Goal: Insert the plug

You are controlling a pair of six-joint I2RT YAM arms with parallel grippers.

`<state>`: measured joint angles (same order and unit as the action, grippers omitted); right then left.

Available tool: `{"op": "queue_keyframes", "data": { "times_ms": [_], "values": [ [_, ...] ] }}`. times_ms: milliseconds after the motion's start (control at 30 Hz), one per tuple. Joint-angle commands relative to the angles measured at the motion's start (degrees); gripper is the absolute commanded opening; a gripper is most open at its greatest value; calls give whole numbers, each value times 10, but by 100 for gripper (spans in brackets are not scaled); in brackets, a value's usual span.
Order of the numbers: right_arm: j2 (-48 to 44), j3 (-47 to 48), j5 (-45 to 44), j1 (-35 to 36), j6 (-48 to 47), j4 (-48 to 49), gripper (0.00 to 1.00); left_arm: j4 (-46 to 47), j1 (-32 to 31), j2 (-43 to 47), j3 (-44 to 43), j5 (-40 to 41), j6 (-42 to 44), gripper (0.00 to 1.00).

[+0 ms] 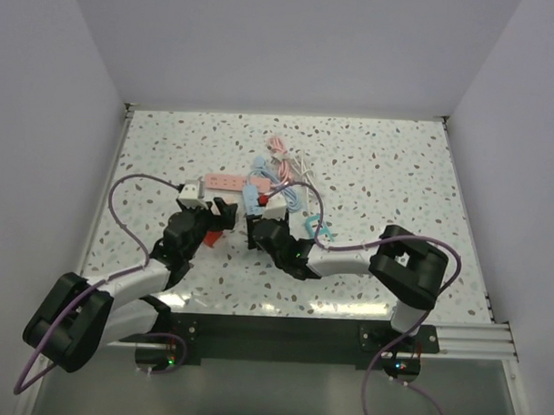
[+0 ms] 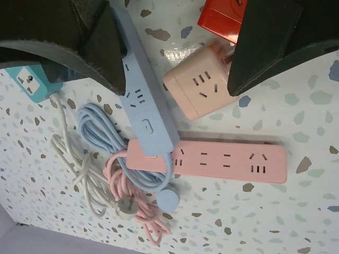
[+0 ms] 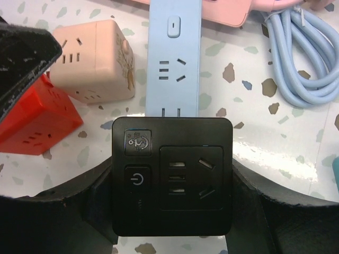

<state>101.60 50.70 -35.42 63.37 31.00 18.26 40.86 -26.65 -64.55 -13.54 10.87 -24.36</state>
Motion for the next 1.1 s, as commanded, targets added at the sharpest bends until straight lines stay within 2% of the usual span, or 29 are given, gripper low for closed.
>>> {"op": "queue_keyframes", "data": {
  "times_ms": [0, 533, 867, 1067],
  "values": [
    [54, 20, 16, -1, -14, -110, 0, -7, 17, 21, 13, -25, 9, 83],
    [183, 153, 24, -1, -30, -248, 0, 7, 79, 47, 42, -87, -4, 83],
    [244, 186, 45, -1, -27, -277, 0, 15, 96, 55, 51, -106, -13, 83],
    [237, 172, 50, -4, -27, -278, 0, 20, 103, 52, 53, -121, -16, 83]
  ]
}}
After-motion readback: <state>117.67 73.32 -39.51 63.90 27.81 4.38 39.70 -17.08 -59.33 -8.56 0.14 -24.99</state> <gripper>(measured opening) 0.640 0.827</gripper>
